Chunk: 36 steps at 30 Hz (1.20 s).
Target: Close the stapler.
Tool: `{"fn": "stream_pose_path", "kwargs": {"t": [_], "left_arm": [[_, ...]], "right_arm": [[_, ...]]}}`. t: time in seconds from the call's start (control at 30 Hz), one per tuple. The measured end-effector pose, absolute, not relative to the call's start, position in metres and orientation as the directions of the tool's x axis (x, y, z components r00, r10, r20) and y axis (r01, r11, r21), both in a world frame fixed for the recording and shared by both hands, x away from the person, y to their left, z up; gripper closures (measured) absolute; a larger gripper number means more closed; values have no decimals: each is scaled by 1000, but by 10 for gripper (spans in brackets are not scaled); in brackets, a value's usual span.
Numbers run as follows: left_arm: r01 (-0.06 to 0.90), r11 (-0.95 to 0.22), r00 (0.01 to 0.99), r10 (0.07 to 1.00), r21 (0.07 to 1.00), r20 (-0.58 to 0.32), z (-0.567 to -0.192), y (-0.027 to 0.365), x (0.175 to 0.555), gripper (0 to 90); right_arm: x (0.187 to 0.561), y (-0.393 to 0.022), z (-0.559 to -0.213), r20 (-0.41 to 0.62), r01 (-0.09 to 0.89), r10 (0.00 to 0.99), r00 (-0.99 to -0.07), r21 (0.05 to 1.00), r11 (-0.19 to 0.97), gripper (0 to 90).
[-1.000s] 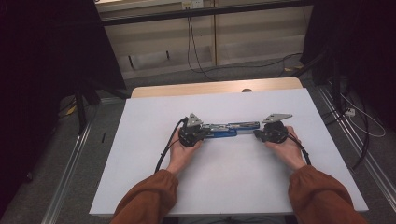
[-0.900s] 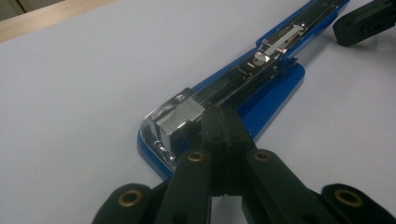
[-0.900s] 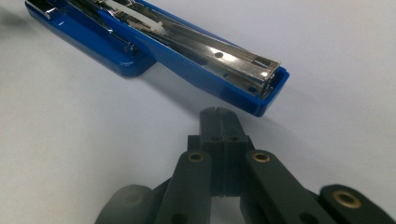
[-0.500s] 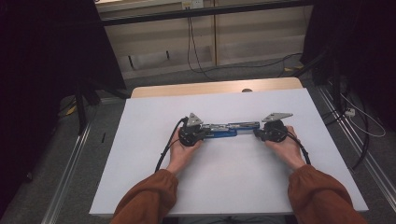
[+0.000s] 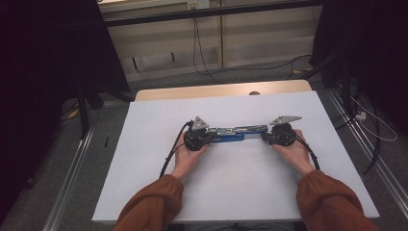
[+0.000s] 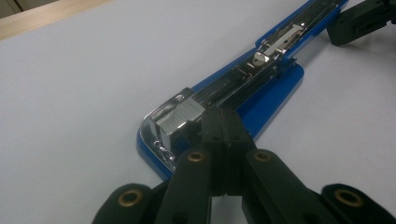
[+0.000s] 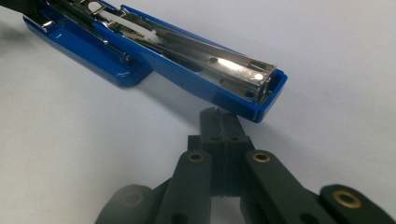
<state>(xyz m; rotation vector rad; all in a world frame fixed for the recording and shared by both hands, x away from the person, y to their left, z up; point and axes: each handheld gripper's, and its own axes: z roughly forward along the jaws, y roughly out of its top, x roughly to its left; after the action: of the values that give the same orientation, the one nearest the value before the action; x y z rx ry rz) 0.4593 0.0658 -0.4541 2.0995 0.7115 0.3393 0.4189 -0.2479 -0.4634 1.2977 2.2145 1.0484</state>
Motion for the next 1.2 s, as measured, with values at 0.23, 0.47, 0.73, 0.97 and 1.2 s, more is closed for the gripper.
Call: {"fn": "stream_pose_path", "kwargs": {"t": [0.23,0.47,0.73,0.97,1.2], "left_arm": [[361,-461,800,600,811,-16,-454,66,459,900],[362,-461,801,598,810,-17,-454,66,459,900],[368,-451,797,603,813,-26,-455,65,458,900],[364,-460,801,599,810,-20,-454,66,459,900],[360,-457,798,603,813,-15,-454,65,459,900]], "right_arm": [[419,-244,-463,48,581,855,-516,754,308,900],[418,-243,-463,40,573,856,-516,759,310,900],[417,-244,-460,33,561,860,-509,770,302,900],[417,-243,-461,37,562,858,-512,770,302,900],[417,-243,-459,38,554,861,-507,780,292,900]]}}
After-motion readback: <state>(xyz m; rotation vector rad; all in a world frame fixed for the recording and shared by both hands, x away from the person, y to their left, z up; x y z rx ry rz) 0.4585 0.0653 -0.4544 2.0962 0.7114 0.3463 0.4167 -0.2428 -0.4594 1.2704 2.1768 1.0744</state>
